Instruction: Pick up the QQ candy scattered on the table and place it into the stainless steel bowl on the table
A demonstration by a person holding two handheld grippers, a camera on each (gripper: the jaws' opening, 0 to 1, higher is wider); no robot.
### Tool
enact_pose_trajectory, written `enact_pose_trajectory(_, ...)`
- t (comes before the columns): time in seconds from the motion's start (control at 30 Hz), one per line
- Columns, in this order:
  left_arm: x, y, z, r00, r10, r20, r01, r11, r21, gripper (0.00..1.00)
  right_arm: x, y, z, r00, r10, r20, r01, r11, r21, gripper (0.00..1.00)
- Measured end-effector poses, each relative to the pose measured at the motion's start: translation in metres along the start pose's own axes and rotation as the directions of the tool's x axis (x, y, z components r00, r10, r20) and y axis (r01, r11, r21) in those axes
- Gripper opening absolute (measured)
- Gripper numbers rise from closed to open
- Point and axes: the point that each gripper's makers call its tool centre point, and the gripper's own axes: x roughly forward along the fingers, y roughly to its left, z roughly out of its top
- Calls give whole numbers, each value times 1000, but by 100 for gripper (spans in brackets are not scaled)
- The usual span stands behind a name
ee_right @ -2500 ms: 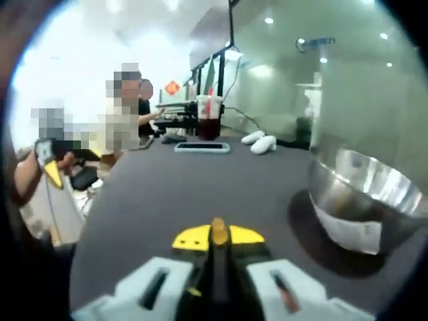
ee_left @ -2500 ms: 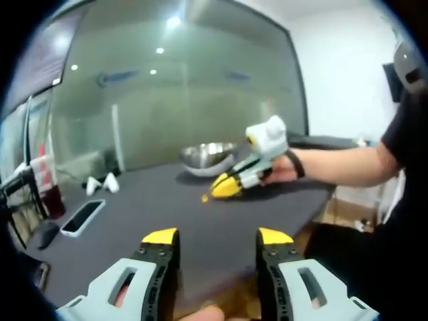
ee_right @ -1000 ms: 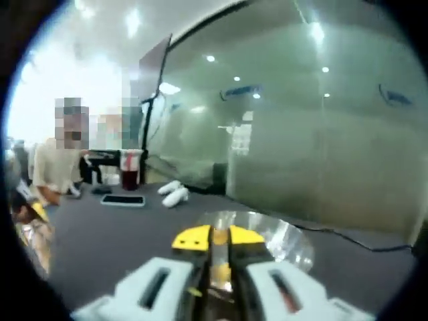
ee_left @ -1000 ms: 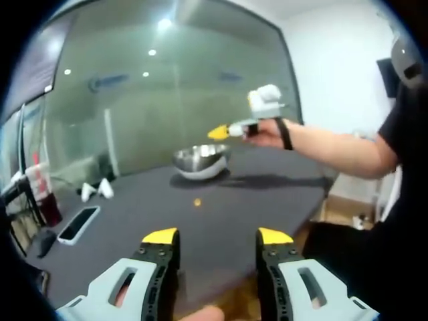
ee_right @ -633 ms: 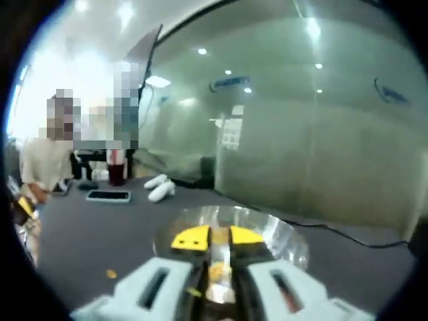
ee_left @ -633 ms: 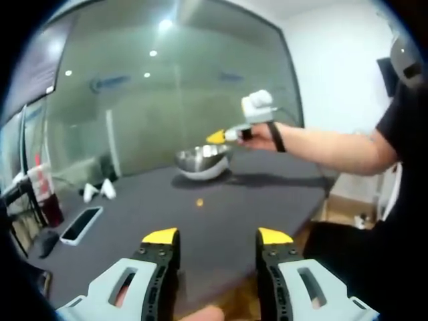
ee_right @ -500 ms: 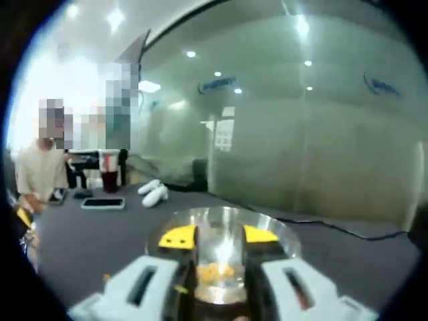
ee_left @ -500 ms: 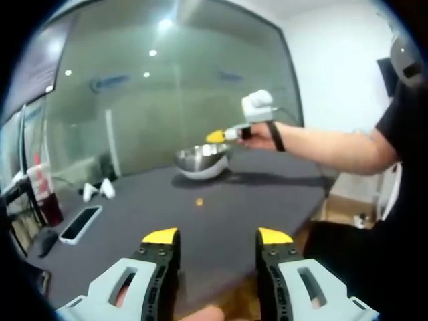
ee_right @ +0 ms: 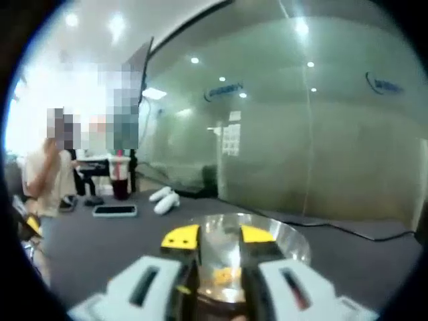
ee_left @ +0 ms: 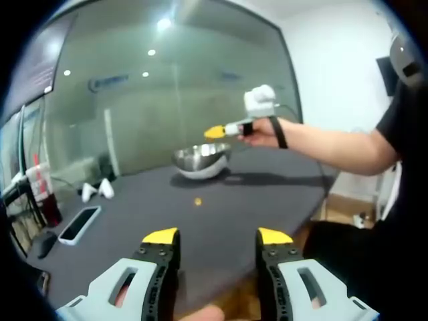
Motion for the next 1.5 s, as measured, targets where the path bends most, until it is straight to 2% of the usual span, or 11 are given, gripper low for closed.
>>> enact_pose_trajectory(0.17,-1,0,-1,1000,1,-3,-1,1000,1,46,-9,10,3,999,37,14,-36,999,-9,20)
enact_pose_trajectory(0.43,1,2,-4,1000,2,-5,-2,1000,-3,46,-45,34,-11,991,130,-14,-130,991,-18,21)
enact_pose_trajectory(0.6,2,2,-2,1000,0,3,0,1000,-2,46,-79,50,-39,976,211,-53,-211,978,6,21)
enact_pose_trajectory(0.67,2,1,1,1000,-4,12,3,1000,3,47,-92,54,-52,966,249,-74,-243,967,82,20)
enact_pose_trajectory(0.7,2,1,1,1000,-5,15,5,1000,5,47,-96,50,-58,965,247,-84,-237,965,112,20)
enact_pose_trajectory(0.8,2,0,1,1000,-9,20,9,1000,5,47,-106,40,-72,970,212,-116,-206,977,63,20)
enact_pose_trajectory(1.03,5,-5,4,1000,-24,18,23,1000,19,47,-111,50,-87,959,249,-135,-244,968,52,20)
enact_pose_trajectory(1.13,5,-6,4,1000,-26,15,26,999,27,47,-109,65,-89,944,295,-146,-293,955,38,20)
enact_pose_trajectory(1.3,2,-6,3,1000,-20,13,20,999,25,47,-101,89,-93,924,330,-193,-353,930,-100,20)
enact_pose_trajectory(1.43,-1,-4,0,1000,-11,8,11,1000,19,47,-90,108,-98,900,385,-207,-405,912,-63,21)
enact_pose_trajectory(1.5,-2,-3,-1,1000,-8,8,8,1000,17,47,-83,113,-99,895,393,-211,-413,909,-61,20)
